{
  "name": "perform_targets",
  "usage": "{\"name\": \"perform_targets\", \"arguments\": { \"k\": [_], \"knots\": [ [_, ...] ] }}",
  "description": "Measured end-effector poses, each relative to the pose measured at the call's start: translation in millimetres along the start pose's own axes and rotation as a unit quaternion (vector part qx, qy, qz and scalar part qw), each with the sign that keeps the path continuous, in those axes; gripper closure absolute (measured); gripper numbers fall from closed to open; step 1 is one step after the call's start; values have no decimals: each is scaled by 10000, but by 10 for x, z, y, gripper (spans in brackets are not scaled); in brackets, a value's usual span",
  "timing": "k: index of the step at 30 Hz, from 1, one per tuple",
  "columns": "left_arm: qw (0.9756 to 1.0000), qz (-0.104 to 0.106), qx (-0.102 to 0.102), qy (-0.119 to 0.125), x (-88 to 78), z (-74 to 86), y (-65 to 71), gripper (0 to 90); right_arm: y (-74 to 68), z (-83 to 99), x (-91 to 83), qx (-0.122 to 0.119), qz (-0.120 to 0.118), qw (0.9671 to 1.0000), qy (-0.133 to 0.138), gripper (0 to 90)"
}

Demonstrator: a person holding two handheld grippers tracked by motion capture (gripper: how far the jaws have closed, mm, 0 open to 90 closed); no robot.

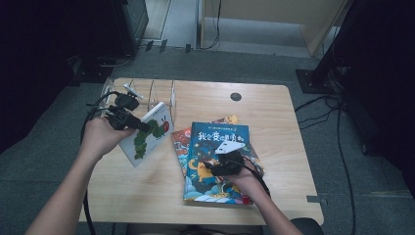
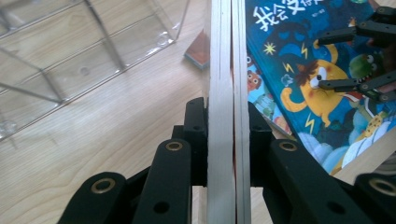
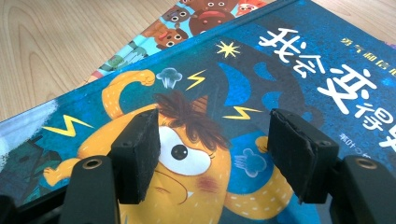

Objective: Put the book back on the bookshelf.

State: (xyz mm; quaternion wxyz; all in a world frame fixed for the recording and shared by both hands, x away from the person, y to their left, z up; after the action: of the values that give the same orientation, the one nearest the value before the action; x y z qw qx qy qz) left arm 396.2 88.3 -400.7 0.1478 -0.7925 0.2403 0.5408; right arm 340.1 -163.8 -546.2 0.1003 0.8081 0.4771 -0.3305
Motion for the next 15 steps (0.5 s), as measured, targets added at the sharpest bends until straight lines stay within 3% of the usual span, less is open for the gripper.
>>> {"name": "perform_targets", "arguments": {
  "k": [10, 15],
  "knots": [
    [9996, -185, -217, -47, -2, -104, -182, 776, 0, 0, 0, 3, 2, 10000, -2, 344],
    [9992, -277, -281, -84, -12, -236, -238, 776, 0, 1, 0, 2, 0, 10000, -7, 345]
  ]
}}
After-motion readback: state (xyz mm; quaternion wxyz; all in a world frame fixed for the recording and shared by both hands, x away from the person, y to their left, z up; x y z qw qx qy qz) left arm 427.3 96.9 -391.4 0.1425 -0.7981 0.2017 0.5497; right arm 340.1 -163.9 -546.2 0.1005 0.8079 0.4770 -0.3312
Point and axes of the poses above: each handheld gripper's, and its own axes: x roughly forward along the jaws, z roughly out of its underside, y roughly to its right, the point moved 8 cm from there along x, roughly forward along the jaws, and after that the axes turned 11 degrees about -z, right-handed, at the moved point
